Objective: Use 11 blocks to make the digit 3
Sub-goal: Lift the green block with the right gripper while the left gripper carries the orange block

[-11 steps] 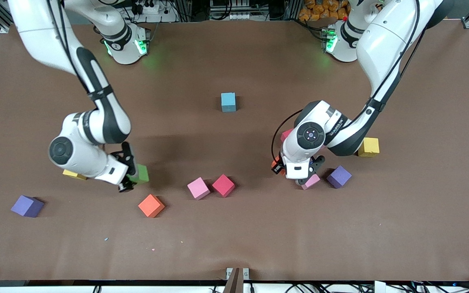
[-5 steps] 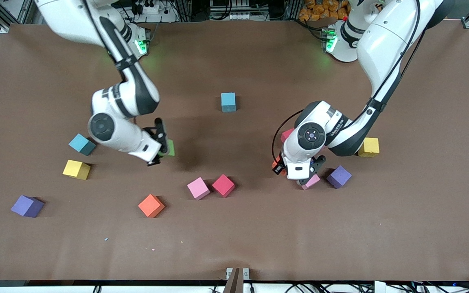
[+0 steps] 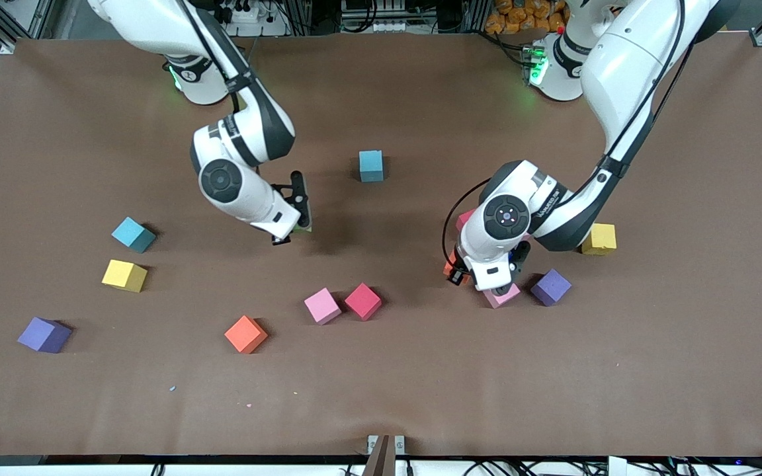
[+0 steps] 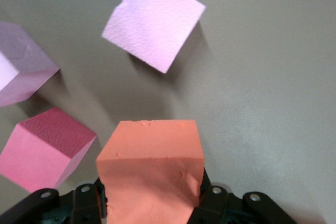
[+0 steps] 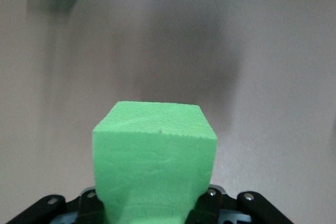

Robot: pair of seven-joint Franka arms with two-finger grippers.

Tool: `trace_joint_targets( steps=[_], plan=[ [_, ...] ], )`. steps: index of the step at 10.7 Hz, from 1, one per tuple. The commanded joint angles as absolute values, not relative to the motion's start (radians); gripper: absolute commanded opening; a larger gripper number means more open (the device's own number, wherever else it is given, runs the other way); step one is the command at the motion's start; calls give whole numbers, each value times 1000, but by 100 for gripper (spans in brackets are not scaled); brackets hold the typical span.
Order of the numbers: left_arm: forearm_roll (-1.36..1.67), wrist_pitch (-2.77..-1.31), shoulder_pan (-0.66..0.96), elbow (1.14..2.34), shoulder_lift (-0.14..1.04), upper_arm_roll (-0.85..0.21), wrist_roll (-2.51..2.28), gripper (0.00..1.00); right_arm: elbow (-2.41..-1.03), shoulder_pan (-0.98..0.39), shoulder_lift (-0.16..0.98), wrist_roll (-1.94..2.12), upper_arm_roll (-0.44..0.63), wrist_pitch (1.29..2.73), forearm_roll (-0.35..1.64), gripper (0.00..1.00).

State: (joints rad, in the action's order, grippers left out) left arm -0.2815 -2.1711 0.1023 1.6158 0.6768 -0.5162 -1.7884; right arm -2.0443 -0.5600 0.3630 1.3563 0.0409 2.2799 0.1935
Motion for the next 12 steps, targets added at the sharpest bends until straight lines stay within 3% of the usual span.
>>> trace_joint_targets(
  steps=[1,3,8,12],
  plan=[
    [-172,-2163,39,1686,592,-541,-1850,0,-2162,-655,302,1269,48,2383,204,33],
    [-63,-2164,-30,1715,551,-584,-1858,0,-2180,-734,304,1154,48,2413,204,33],
    [-60,-2195,-25,1801,508,-627,-1986,0,-2210,-819,288,1082,48,2414,202,33],
    [-60,-2356,-25,2012,417,-696,-2155,0,-2259,-850,301,1077,46,2489,196,33]
  ],
)
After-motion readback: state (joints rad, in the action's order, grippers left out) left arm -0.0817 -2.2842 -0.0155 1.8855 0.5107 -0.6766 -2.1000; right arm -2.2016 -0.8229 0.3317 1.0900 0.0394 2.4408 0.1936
